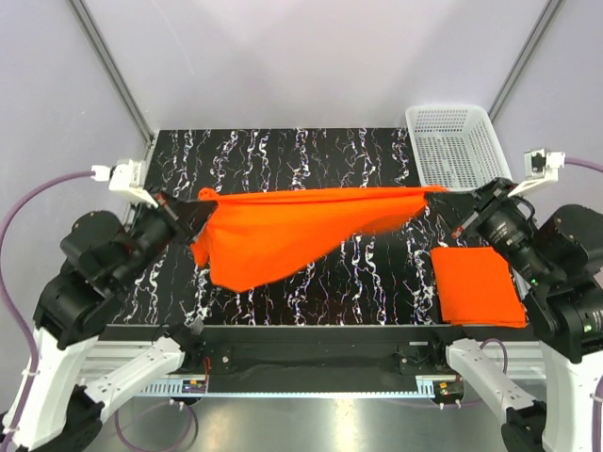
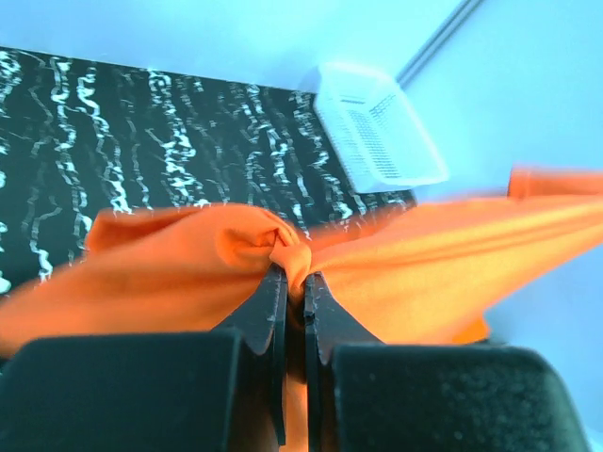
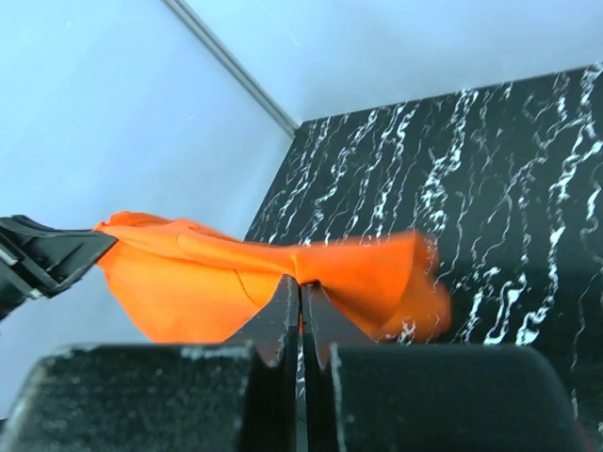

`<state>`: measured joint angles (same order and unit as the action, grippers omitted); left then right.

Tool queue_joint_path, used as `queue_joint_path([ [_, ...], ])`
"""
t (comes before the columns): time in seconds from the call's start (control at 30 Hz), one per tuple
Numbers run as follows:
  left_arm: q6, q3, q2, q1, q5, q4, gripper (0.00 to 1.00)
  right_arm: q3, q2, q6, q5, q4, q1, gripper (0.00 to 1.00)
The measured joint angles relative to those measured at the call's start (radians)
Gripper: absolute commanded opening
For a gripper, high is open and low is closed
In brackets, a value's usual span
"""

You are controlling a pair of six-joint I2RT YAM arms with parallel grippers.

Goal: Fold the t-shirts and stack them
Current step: Flatten the tshirt out

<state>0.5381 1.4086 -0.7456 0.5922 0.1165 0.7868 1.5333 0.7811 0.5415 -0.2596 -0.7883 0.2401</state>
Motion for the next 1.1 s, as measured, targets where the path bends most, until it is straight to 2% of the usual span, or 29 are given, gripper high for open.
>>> queue_joint_path([
  [0.13, 0.04, -0.067, 0.05, 0.002, 0.0, 0.001, 0.01, -0.006, -0.006, 0.044, -0.014, -0.037, 0.0, 0.0],
  [0.2, 0.05, -0.087, 0.024, 0.001, 0.022, 0.014, 0.27, -0.012, 0.037, 0.061, 0.008, -0.049, 0.0, 0.0],
  [0.27, 0.06, -0.087, -0.045, 0.0, 0.064, 0.041, 0.41, -0.016, 0.12, 0.074, 0.046, -0.053, 0.0, 0.0],
  [0.3, 0.056, -0.087, -0.093, -0.002, 0.095, 0.053, 0.63, -0.016, 0.166, 0.077, 0.065, -0.051, -0.001, 0.0],
  [0.33, 0.047, -0.082, -0.152, -0.006, 0.126, 0.073, 0.65, -0.016, 0.232, 0.081, 0.086, -0.047, -0.003, 0.02],
  [0.37, 0.039, -0.071, -0.217, -0.011, 0.153, 0.093, 0.67, -0.013, 0.304, 0.083, 0.103, -0.043, -0.005, 0.08],
  [0.4, 0.029, -0.057, -0.282, -0.017, 0.176, 0.11, 0.74, -0.006, 0.378, 0.083, 0.119, -0.038, -0.006, 0.16],
  [0.43, 0.018, -0.041, -0.341, -0.02, 0.193, 0.13, 0.77, 0.004, 0.465, 0.079, 0.127, -0.034, -0.008, 0.35],
  [0.47, 0.007, -0.028, -0.409, -0.026, 0.21, 0.14, 0.81, 0.025, 0.562, 0.074, 0.135, -0.032, -0.011, 0.42],
  [0.53, -0.018, -0.025, -0.515, -0.036, 0.224, 0.167, 0.82, 0.084, 0.76, 0.036, 0.145, -0.036, -0.014, 0.55],
  [0.6, -0.034, -0.026, -0.543, -0.047, 0.222, 0.193, 0.81, 0.169, 0.928, -0.01, 0.153, -0.067, -0.017, 0.62],
  [0.67, -0.042, -0.037, -0.537, -0.053, 0.216, 0.206, 0.78, 0.234, 1.04, -0.053, 0.161, -0.096, -0.018, 0.66],
  [0.73, -0.044, -0.078, -0.502, -0.058, 0.201, 0.197, 0.74, 0.246, 1.084, -0.096, 0.156, -0.124, -0.018, 0.67],
  [0.83, -0.035, -0.193, -0.436, -0.06, 0.147, 0.189, 0.73, 0.146, 1.037, -0.132, 0.133, -0.128, -0.006, 0.7],
  [0.9, -0.016, -0.285, -0.401, -0.06, 0.102, 0.184, 0.73, -0.01, 0.945, -0.138, 0.124, -0.113, 0.025, 0.7],
  [1.1, 0.09, -0.503, -0.351, -0.069, -0.007, 0.182, 0.79, -0.467, 0.652, -0.037, 0.066, -0.068, 0.286, 0.71],
])
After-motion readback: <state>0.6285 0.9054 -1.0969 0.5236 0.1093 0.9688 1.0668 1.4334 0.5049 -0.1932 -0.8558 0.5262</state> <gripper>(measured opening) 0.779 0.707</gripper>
